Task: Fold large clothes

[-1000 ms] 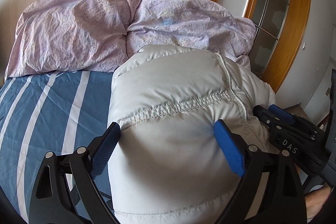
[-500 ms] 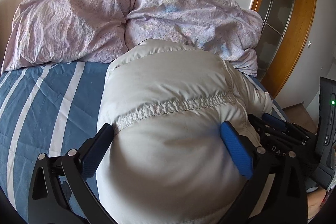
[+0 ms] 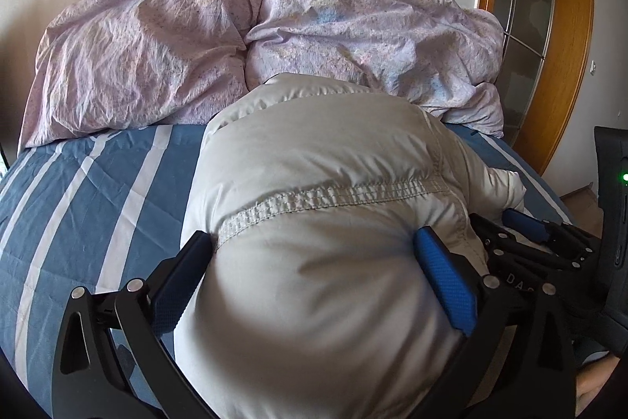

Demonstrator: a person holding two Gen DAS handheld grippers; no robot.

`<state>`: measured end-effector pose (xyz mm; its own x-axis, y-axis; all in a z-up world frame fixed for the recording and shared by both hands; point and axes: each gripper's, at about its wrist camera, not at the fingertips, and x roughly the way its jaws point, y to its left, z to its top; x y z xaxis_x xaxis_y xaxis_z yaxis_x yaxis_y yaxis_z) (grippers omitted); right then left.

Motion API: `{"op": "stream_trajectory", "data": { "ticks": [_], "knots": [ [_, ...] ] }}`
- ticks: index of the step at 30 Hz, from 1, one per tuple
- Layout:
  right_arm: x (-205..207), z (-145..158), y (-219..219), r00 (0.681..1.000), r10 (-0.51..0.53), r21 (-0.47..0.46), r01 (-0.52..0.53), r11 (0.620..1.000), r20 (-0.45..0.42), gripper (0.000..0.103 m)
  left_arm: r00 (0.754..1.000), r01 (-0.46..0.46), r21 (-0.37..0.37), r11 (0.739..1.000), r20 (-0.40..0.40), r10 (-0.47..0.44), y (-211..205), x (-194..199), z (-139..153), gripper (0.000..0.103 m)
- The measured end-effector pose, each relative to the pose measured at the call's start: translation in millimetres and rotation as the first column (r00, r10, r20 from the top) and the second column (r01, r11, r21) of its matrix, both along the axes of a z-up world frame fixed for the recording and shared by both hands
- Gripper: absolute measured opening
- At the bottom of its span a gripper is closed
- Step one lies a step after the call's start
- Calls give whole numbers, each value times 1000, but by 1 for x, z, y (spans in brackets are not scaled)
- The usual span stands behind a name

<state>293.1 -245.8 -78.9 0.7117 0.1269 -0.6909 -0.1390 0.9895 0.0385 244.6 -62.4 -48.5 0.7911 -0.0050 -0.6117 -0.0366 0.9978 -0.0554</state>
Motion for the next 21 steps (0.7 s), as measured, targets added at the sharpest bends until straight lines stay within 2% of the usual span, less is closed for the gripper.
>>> {"op": "stream_trajectory", "data": {
  "ticks": [3, 9, 11, 14, 21],
  "knots": [
    [-7, 10, -2, 1000, -16, -25, 16, 1000, 2, 61, 1000, 7, 16, 1000, -5, -7, 1, -5, 9, 102],
    [-23, 19, -9, 1000, -3, -11, 3, 1000, 18, 62, 1000, 10, 75, 997, 14, -11, -2, -1, 24, 102],
    [-21, 15, -10, 1000, -5, -7, 5, 1000, 8, 64, 1000, 23, 65, 998, -11, -22, -3, 5, 19, 102],
    [-15, 8, -9, 1000, -3, 0, 3, 1000, -21, 65, 999, 22, 7, 1000, -47, -21, 2, 11, 9, 102],
    [-3, -9, -6, 999, 12, -9, -13, 1000, -35, 67, 999, -16, 78, 997, -34, 19, -9, 13, -6, 102]
  ]
}}
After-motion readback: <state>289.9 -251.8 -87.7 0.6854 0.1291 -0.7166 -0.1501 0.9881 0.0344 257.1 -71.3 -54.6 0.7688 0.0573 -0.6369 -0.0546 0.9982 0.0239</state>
